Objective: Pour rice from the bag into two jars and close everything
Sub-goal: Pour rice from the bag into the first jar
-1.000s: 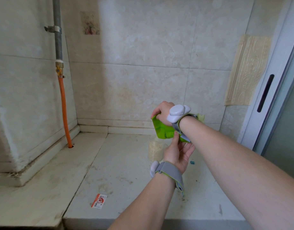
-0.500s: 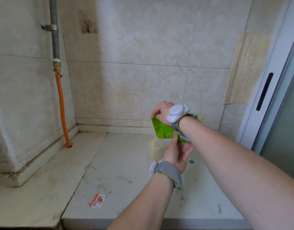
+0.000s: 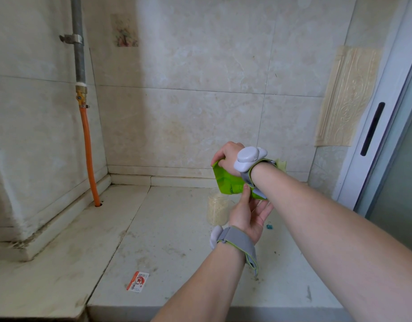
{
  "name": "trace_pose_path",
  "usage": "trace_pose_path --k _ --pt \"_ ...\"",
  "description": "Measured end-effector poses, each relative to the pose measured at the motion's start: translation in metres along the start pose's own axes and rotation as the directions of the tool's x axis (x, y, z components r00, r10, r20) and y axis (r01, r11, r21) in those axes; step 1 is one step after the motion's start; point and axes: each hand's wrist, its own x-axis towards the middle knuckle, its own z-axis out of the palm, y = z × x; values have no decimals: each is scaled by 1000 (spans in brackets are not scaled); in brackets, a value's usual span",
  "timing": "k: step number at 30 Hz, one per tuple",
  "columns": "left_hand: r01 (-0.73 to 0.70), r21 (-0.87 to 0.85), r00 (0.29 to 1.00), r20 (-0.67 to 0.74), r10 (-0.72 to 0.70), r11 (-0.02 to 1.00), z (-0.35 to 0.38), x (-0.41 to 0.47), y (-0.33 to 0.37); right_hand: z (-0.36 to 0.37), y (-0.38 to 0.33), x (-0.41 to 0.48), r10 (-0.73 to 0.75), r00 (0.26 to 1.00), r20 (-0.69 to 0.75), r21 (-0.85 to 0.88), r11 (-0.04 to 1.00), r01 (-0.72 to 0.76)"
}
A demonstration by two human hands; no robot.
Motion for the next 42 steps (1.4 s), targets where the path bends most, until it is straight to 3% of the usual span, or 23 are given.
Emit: trace_pose_path --k 42 --pt "7 17 1000 9 -7 1000 1 4 0 1 2 1 25 997 -78 15 1000 -24"
